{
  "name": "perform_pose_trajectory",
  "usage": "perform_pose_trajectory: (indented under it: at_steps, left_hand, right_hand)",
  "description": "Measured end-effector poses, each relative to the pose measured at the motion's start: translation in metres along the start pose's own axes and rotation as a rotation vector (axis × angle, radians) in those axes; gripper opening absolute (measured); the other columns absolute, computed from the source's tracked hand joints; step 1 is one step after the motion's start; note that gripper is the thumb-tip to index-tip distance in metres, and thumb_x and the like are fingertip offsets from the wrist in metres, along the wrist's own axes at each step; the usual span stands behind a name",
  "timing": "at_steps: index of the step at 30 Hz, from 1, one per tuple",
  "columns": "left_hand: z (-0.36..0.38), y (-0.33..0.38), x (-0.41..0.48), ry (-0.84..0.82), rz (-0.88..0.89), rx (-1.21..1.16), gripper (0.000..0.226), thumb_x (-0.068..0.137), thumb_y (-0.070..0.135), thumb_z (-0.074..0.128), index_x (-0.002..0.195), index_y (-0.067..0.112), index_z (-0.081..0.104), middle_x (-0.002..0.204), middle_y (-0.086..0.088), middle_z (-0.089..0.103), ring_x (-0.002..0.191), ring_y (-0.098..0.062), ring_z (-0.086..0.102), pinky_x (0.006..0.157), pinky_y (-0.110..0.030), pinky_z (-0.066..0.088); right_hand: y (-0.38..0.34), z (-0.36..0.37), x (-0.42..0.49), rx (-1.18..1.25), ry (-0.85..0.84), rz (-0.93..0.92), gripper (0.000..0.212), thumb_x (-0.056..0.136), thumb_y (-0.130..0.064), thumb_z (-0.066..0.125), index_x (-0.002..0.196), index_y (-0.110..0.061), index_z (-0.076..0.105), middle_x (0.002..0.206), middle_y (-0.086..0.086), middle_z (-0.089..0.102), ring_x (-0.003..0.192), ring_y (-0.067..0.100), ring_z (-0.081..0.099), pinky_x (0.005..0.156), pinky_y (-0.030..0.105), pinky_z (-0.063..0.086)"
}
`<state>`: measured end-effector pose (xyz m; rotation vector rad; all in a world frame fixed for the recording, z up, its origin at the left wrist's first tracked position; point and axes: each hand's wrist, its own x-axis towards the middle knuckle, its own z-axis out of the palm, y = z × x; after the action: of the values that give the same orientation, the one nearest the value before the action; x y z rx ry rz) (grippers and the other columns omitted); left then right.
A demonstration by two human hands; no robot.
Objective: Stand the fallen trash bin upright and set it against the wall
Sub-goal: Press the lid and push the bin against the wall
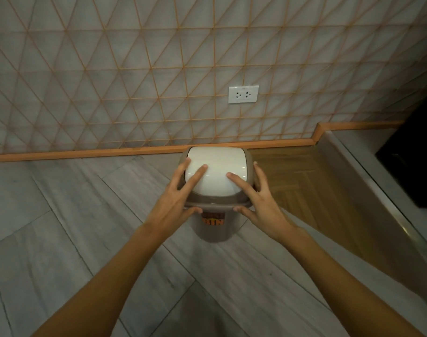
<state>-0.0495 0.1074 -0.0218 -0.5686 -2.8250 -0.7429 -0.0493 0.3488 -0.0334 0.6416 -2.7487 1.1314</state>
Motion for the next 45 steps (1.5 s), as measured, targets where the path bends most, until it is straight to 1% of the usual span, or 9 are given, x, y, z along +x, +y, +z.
perform_pose_trajectory:
  at_steps: [6,11,15,19,25,27,31,36,45]
  left_hand:
    - [0.004,-0.018,0.038,0.049,-0.05,0.03,0.113,0.071,0.019,0.082,0.149,0.045,0.004,0.16,0.0,-0.005,0.137,-0.033,0.032,0.103,-0.052,0.045]
    - [0.004,-0.044,0.069,0.079,-0.05,0.036,0.112,0.071,0.018,0.082,0.149,0.044,0.007,0.159,0.002,-0.003,0.136,-0.033,0.034,0.102,-0.053,0.045]
    - [0.002,-0.065,0.095,0.092,-0.043,0.026,0.111,0.07,0.014,0.083,0.151,0.039,0.011,0.159,-0.002,-0.001,0.141,-0.033,0.025,0.107,-0.053,0.04]
    - [0.0,-0.085,0.122,0.093,-0.049,0.046,0.111,0.069,0.012,0.083,0.151,0.037,0.012,0.16,-0.005,-0.001,0.141,-0.035,0.023,0.111,-0.053,0.034]
    - [-0.004,-0.108,0.159,0.097,-0.063,0.061,0.112,0.068,0.012,0.083,0.151,0.035,0.011,0.159,-0.008,0.001,0.138,-0.037,0.028,0.11,-0.053,0.035]
    - [-0.005,-0.114,0.169,0.103,-0.069,0.077,0.113,0.068,0.012,0.084,0.151,0.035,0.011,0.159,-0.008,0.002,0.137,-0.036,0.029,0.109,-0.053,0.038]
    - [-0.008,-0.128,0.189,0.08,-0.091,0.074,0.113,0.069,0.009,0.083,0.151,0.036,0.01,0.159,-0.006,-0.001,0.136,-0.036,0.03,0.106,-0.052,0.041]
    - [-0.01,-0.14,0.204,0.069,-0.086,0.04,0.11,0.07,0.003,0.081,0.151,0.034,0.013,0.159,-0.007,-0.002,0.141,-0.035,0.022,0.11,-0.051,0.038]
    - [-0.012,-0.146,0.21,0.046,-0.082,0.037,0.111,0.072,0.002,0.079,0.152,0.033,0.009,0.159,-0.007,-0.007,0.142,-0.035,0.02,0.114,-0.049,0.032]
  right_hand:
    - [0.014,-0.004,0.049,0.021,-0.042,0.002,0.09,0.082,-0.002,0.07,0.138,-0.056,0.025,0.159,0.01,-0.012,0.148,0.034,0.004,0.11,0.056,0.033]
    - [0.027,0.006,0.093,0.048,-0.026,0.0,0.094,0.082,0.001,0.069,0.134,-0.064,0.025,0.159,0.001,-0.011,0.147,0.03,-0.001,0.114,0.055,0.026]
    - [0.029,0.013,0.128,0.05,-0.021,0.033,0.098,0.08,0.007,0.066,0.126,-0.068,0.025,0.159,0.0,-0.012,0.147,0.032,-0.003,0.115,0.046,0.017]
    - [0.031,0.019,0.159,0.08,-0.012,0.053,0.089,0.08,0.011,0.062,0.13,-0.055,0.03,0.153,-0.018,-0.006,0.144,0.029,0.003,0.113,0.041,0.019]
    - [0.036,0.027,0.206,0.057,0.003,0.061,0.092,0.077,0.015,0.059,0.131,-0.053,0.029,0.154,-0.002,0.002,0.142,0.033,0.012,0.116,0.049,0.025]
    - [0.04,0.031,0.219,0.07,0.012,0.083,0.094,0.078,0.016,0.057,0.13,-0.057,0.028,0.155,-0.003,0.0,0.143,0.033,0.011,0.115,0.044,0.024]
    - [0.045,0.04,0.24,0.095,0.027,0.074,0.092,0.08,0.014,0.057,0.129,-0.059,0.028,0.153,-0.013,-0.001,0.14,0.029,0.011,0.099,0.028,0.021]
    - [0.049,0.043,0.263,0.044,0.04,0.095,0.093,0.077,0.017,0.057,0.132,-0.052,0.029,0.156,0.002,0.0,0.141,0.035,0.013,0.111,0.046,0.03]
    - [0.048,0.044,0.272,-0.002,0.023,0.124,0.095,0.078,0.017,0.058,0.132,-0.054,0.026,0.158,0.003,-0.006,0.144,0.036,0.008,0.113,0.052,0.025]
